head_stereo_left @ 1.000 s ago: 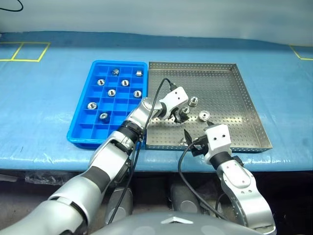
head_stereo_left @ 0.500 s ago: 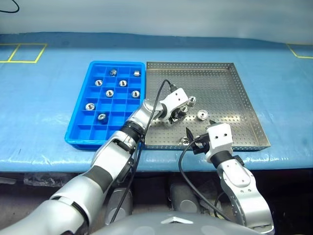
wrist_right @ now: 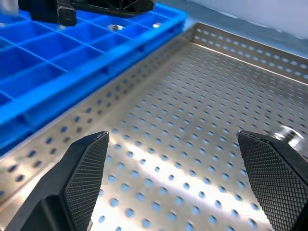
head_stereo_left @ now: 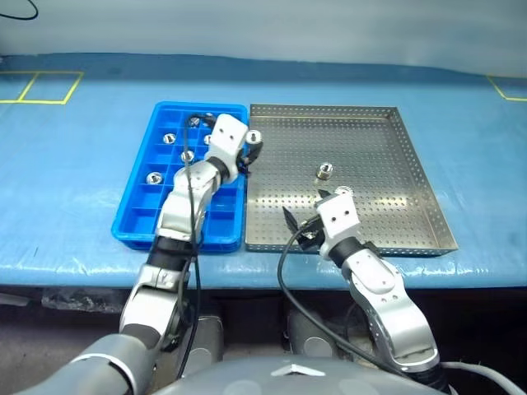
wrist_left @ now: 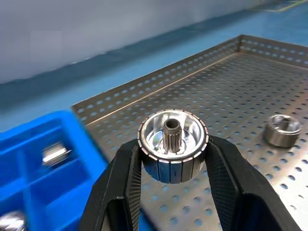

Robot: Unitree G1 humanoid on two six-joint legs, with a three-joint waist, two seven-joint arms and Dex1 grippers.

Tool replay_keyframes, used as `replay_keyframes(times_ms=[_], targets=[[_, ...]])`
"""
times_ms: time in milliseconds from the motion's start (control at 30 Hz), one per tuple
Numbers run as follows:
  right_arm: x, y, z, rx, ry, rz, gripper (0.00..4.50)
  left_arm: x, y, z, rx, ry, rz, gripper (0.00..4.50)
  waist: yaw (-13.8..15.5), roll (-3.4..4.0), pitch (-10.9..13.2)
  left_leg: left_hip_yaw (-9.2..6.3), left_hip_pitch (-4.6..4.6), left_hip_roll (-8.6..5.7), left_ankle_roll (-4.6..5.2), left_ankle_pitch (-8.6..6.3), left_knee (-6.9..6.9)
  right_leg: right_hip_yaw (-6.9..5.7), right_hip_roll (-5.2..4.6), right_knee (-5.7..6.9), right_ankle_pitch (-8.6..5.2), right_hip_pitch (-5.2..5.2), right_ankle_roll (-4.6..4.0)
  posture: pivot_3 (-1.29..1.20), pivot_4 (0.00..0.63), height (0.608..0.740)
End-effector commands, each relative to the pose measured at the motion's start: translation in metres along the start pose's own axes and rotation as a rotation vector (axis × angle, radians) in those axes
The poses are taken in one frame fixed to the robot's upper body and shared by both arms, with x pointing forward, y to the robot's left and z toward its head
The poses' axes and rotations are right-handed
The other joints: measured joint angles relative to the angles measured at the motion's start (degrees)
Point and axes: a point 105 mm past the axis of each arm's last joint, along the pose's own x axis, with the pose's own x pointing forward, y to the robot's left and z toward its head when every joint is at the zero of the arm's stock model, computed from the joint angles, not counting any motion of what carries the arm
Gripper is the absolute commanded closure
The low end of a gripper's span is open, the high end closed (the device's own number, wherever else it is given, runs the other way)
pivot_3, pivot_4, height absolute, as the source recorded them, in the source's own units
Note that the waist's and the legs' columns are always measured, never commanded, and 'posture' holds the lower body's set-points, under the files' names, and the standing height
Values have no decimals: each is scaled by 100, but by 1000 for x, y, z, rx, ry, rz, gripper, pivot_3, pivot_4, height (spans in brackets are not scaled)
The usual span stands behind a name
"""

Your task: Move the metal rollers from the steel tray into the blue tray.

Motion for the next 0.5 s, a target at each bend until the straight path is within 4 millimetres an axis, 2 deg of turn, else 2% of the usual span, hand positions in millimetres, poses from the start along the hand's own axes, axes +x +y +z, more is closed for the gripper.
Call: replay_keyframes(times_ms=[33,267,500], targets=[[10,17,16,-14,-67,98,0,-35,22,11,-7,-59,203,2825,97,-1,1,-1,-1,-1,0,0,1,-1,-1,-1,0,1,-1,44,150,740],[26,41,30,-38,-117,266,0,-96,38,-8,-74,11,448,2825,425,-10,4,-8,-1,-2,-4,2,7,-9,-2,-4,-13,8,-23,164,150,740],[37,72,40,-88,-150,467,0,-129,33,-26,-89,104,529,2825,628,-17,2,-6,-2,-1,-7,3,9,-17,-5,-6,-15,7,-28,253,150,740]])
